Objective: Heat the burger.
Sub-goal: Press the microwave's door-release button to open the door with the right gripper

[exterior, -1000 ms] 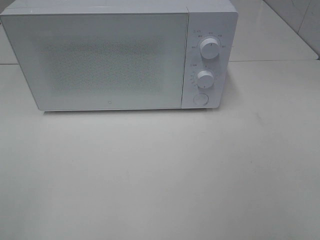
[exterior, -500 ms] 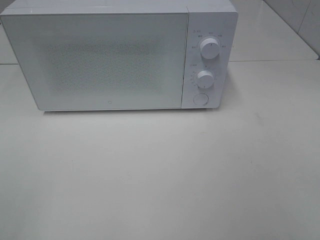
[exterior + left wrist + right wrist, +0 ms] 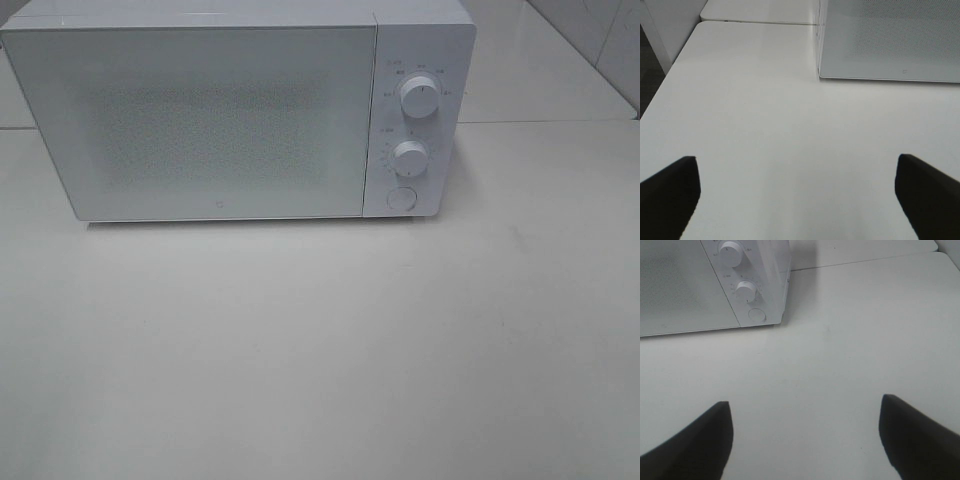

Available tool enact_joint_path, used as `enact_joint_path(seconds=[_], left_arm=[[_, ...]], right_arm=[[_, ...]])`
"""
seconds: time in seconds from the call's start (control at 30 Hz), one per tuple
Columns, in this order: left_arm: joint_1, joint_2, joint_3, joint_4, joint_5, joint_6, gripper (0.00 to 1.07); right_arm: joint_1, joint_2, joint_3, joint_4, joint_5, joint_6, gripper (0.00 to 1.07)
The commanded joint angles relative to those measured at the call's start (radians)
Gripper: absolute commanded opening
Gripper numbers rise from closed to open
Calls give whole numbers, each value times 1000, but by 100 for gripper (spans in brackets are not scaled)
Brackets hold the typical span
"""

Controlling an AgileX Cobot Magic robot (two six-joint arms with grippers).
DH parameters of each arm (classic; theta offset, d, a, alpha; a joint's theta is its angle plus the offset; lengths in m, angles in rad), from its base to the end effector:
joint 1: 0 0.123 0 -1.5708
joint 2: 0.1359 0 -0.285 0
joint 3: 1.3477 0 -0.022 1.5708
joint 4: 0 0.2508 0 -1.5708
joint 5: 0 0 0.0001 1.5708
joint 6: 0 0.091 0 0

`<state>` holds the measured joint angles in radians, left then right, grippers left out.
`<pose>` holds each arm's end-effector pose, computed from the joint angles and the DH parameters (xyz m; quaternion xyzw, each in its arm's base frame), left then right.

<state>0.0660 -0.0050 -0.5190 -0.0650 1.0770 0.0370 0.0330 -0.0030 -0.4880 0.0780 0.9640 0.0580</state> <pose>-0.0083 -0.0058 0.2813 -0.0104 0.8507 -0.0054 0.5255 -0.0005 0.0058 0.2821 0.0109 0.8288 0.0643 0.5557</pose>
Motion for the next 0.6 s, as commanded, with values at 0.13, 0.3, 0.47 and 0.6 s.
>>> enact_joint_path(seconds=[0.13,0.3,0.47,0.6], left_arm=[[2,-7,3,-7,-9,1,98],[2,-7,3,-7,-9,1,98],[2,-7,3,-7,-9,1,98],[2,-7,3,-7,-9,1,98]], right_arm=[[-7,70,-24,14,-96,-12,76],[-4,163,-24,2,-219,-20,76],[-4,279,19,-14,-375,-21,76],[-4,331,49,-11,-447,-20,76]])
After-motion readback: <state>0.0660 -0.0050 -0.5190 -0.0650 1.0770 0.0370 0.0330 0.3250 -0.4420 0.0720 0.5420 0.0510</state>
